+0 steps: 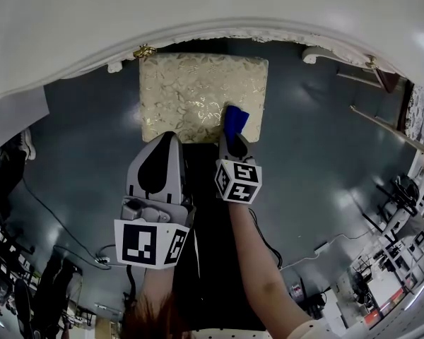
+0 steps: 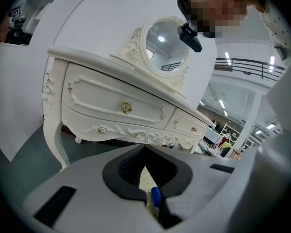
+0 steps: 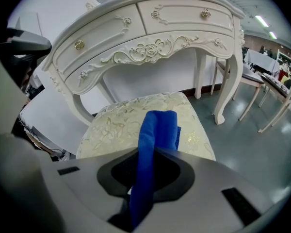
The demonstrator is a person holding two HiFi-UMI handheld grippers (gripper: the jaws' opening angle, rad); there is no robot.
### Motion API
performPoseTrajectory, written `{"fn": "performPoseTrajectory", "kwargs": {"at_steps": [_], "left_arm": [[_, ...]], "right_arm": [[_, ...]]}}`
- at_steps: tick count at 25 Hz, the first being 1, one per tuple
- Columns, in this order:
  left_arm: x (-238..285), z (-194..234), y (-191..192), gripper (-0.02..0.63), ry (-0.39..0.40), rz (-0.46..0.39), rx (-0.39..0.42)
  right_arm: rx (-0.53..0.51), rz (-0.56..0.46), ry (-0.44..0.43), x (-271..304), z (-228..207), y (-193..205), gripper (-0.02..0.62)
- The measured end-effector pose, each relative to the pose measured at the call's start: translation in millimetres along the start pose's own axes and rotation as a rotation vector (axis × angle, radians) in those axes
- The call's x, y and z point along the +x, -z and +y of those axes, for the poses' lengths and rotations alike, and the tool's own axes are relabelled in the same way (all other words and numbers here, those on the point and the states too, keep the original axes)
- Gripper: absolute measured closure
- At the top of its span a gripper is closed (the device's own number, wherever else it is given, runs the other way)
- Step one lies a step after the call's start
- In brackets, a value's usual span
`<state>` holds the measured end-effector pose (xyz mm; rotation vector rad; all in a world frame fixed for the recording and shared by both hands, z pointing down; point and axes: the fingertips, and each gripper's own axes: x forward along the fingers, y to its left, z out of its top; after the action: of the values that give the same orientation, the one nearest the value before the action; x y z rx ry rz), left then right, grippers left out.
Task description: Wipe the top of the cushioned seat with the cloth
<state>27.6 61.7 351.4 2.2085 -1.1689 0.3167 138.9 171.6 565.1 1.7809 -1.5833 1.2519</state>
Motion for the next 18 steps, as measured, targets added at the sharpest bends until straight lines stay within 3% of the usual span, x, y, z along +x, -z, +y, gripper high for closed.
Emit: {"fn": "performPoseTrajectory", "kwargs": {"at_steps": [18], "left_arm": [[-9,33,-8,0.607,-0.020,-0.004,-0.031]], "right_arm": [[0.006,0.003,0.030,6,24,1,0.534]]}}
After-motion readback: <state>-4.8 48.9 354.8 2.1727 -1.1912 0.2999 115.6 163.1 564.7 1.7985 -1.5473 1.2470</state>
